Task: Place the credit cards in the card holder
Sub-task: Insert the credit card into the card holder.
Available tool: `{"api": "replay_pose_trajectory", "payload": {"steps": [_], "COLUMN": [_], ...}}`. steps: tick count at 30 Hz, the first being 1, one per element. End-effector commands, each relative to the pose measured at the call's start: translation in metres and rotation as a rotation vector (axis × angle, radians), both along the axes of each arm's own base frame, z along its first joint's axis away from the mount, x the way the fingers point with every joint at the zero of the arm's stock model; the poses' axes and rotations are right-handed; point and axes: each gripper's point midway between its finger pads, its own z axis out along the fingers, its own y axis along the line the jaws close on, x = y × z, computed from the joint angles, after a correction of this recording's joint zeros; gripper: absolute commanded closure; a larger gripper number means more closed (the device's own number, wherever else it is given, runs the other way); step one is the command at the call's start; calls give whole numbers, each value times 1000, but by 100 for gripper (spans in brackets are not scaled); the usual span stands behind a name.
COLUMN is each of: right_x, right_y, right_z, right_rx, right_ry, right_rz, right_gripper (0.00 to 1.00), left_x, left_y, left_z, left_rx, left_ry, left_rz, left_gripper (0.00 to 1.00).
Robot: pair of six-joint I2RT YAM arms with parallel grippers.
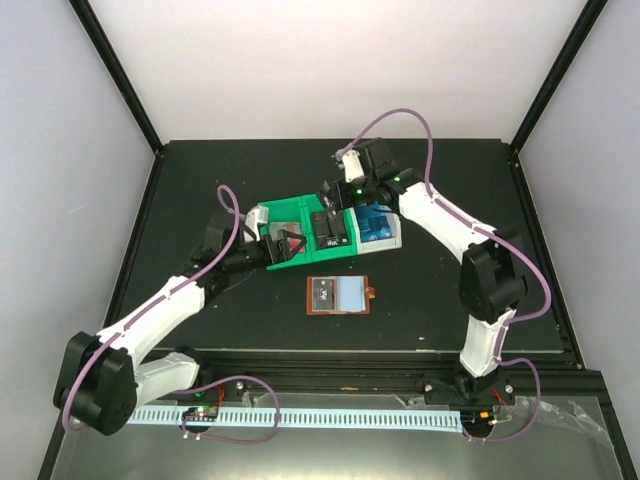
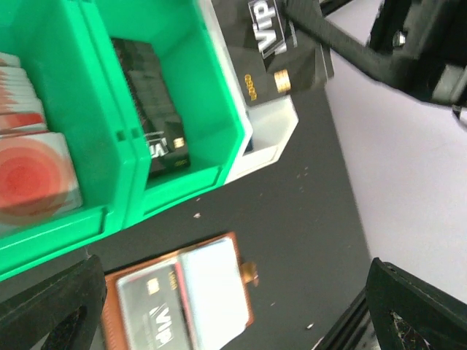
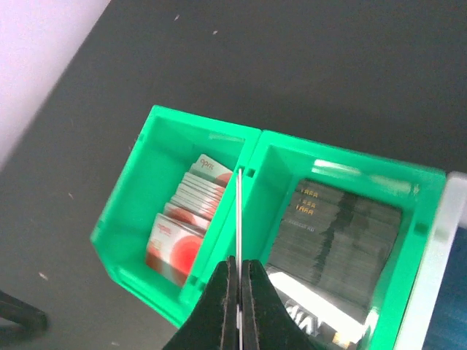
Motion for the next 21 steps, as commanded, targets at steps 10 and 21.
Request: {"api": "replay_pose_trajectory", "payload": {"steps": [10, 21], "right_x": [-39, -64], "right_y": [3, 14], "right_z": [22, 43], "right_rx": [588, 757], "right_ry": [595, 731], "right_rz": [-426, -319], "right_gripper": [99, 99], "left_x": [38, 36], "left_y": [-38, -50], "left_z": [58, 41], "left_rx": [-222, -286], "left_ry": [-10, 130], "left_rz": [-79, -117], "left_gripper": [1, 22]}}
